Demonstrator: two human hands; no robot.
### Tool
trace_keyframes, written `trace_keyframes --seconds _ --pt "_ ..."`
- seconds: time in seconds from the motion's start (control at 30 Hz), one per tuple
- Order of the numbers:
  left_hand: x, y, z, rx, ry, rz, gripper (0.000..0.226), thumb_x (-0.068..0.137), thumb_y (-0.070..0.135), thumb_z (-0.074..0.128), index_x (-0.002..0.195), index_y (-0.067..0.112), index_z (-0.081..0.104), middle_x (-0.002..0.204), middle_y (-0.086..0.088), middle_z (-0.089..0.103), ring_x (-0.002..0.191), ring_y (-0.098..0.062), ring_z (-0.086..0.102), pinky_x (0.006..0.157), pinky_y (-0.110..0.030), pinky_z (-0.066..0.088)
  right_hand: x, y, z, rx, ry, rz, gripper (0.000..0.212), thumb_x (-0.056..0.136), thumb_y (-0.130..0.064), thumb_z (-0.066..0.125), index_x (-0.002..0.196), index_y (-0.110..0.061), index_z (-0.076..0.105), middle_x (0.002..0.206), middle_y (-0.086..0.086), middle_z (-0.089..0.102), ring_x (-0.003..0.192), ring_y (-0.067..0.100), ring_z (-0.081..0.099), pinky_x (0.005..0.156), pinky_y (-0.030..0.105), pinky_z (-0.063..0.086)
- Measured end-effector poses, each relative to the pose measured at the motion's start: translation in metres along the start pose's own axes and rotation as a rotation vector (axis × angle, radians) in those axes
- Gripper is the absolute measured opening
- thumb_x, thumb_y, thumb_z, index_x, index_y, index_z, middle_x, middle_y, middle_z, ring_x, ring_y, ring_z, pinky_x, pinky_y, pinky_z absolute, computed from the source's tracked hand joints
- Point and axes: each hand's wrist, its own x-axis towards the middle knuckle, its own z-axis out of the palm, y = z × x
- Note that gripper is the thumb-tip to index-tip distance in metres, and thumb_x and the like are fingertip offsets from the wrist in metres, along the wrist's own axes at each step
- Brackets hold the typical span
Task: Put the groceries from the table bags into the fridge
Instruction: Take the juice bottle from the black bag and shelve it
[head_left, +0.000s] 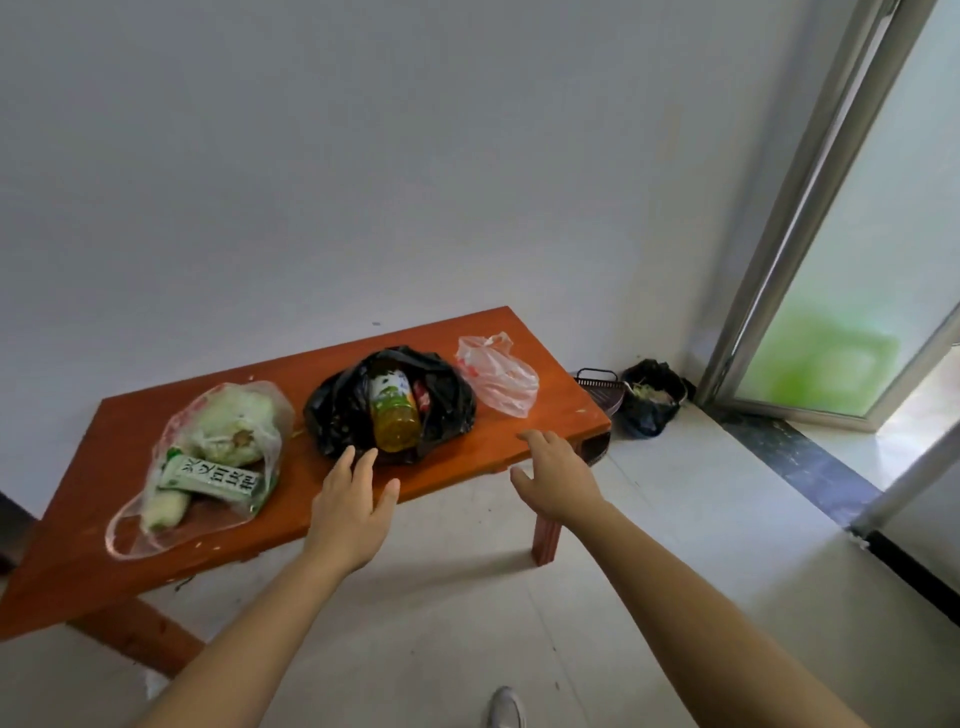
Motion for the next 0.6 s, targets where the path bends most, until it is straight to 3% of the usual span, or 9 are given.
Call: trace_keyframes --seconds 0.23,0.43,0.6 --pt "0.145 -0.043 -0.003 -0.010 -0.116 -0.053 0.062 0.102 0.049 0.039 0.155 0.018 0.028 0.164 -0.006 0.019 0.151 -0.022 0.014 0.120 -0.040 0.020 0.155 -0.014 0.050 0.108 -0.138 -0.010 0.053 0.095 -0.033 0.051 0.146 -0.020 0.042 0.140 0.006 0.052 0.124 0.026 0.052 0.097 0.041 0.049" --pt "0.251 -0.050 -0.006 -0.097 -0.221 -0.115 0.055 0.103 0.046 0.042 0.150 0.018 0.035 0.154 -0.004 0.036 0.140 -0.021 0.038 0.111 -0.037 0.036 0.268 -0.038 0.074 0.187 -0.237 -0.042 0.056 0.100 -0.035 0.052 0.151 -0.016 0.038 0.143 0.010 0.048 0.124 0.028 0.053 0.094 0.040 0.051" --pt "0.300 -0.068 0.015 -0.192 -0.373 -0.175 0.050 0.104 0.040 0.043 0.148 0.017 0.039 0.150 -0.004 0.041 0.135 -0.021 0.044 0.102 -0.032 0.039 0.314 -0.063 0.114 0.202 -0.413 -0.032 0.055 0.100 -0.039 0.054 0.147 -0.016 0.039 0.136 0.010 0.049 0.116 0.030 0.055 0.093 0.041 0.050"
